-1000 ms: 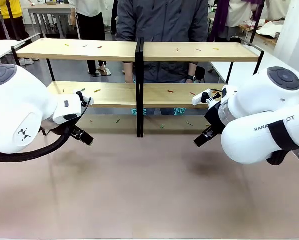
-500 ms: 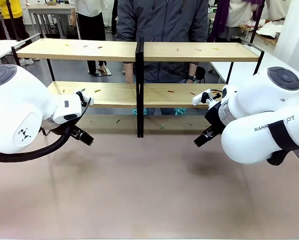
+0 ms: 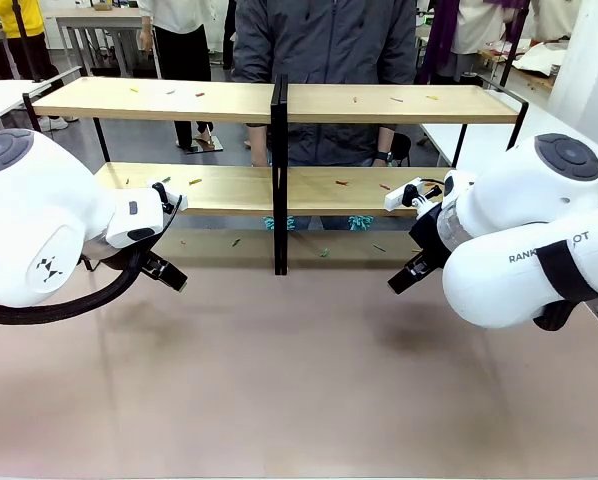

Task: Clean the shelves.
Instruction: Pick up the Duster when the human hands it over.

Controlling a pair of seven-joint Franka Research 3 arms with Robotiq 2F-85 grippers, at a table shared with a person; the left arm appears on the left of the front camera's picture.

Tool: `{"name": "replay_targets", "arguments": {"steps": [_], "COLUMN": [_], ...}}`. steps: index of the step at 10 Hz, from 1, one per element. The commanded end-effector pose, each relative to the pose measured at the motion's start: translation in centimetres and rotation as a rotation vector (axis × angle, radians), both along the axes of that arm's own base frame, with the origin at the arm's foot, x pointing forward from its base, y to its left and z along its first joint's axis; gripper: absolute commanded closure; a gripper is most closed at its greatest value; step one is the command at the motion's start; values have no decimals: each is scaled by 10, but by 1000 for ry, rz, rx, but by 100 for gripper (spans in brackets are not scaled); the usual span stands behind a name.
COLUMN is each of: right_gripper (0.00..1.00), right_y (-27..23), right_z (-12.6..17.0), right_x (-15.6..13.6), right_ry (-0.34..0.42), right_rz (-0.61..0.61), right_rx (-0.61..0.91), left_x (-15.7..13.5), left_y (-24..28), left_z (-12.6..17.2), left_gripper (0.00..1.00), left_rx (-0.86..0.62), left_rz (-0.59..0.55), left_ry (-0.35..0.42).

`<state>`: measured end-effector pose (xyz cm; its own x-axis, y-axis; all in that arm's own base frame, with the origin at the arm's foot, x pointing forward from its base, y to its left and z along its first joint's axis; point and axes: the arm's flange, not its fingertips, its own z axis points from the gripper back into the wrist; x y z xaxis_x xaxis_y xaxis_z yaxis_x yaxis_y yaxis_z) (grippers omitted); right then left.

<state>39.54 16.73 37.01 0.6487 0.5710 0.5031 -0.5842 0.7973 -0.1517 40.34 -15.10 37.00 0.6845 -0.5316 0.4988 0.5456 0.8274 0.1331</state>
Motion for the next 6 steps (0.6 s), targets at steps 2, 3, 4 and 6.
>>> {"name": "replay_targets", "arguments": {"steps": [2,3,4,6], "right_gripper": [0,0,0,0], "right_y": [0,-5,-17,-66], "right_z": [0,30,69,132], "right_x": [0,-23,-59,-141], "right_ry": [0,-68,-145,-238], "right_rz": [0,18,17,4], "right_rx": [0,8,26,55], "left_x": [0,-27,-70,-179], "left_y": [0,3,8,31], "left_z": [0,30,70,125], "left_gripper": [0,0,0,0], "left_rx": [0,-35,-57,-37], "left_rz": [0,-18,-69,-69], "left_ry": [0,-118,-209,-380]}}
